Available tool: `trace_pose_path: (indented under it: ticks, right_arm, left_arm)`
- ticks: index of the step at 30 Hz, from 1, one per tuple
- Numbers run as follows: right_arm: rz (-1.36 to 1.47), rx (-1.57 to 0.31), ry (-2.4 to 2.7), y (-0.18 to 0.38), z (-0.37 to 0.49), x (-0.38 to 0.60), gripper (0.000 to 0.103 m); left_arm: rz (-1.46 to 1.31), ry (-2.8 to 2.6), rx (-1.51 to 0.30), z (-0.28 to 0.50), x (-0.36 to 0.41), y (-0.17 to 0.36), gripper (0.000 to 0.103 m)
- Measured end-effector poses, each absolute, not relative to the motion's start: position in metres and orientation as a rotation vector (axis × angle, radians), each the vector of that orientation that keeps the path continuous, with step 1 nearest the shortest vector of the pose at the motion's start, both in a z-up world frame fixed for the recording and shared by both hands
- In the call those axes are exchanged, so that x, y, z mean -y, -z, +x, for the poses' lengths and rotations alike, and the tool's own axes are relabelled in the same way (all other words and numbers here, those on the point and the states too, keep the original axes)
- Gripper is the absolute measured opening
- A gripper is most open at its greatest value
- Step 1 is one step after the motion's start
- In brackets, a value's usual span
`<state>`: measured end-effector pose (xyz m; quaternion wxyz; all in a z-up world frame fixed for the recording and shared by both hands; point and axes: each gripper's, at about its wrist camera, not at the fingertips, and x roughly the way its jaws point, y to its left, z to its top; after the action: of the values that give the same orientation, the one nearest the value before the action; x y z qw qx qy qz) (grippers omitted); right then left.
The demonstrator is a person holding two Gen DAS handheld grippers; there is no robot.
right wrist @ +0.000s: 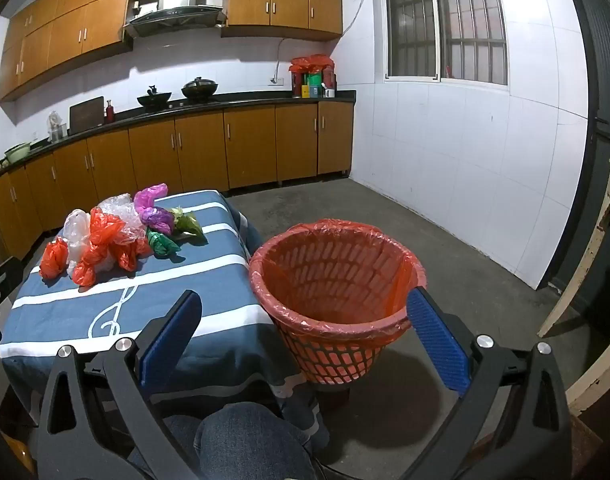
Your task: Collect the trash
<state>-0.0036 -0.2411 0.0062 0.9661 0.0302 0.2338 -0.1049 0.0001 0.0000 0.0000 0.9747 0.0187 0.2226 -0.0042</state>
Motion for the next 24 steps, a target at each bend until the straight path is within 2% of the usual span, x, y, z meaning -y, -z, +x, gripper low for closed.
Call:
trace_pose_path:
  ticks: [24]
  right_arm:
    - [0.063,-0.475,0.211,-0.0054,-0.0039,0.2426,0.101]
  left_arm:
    - [0.037,0.009,-0.450,0.0001,0.0000,0.0001,0.099]
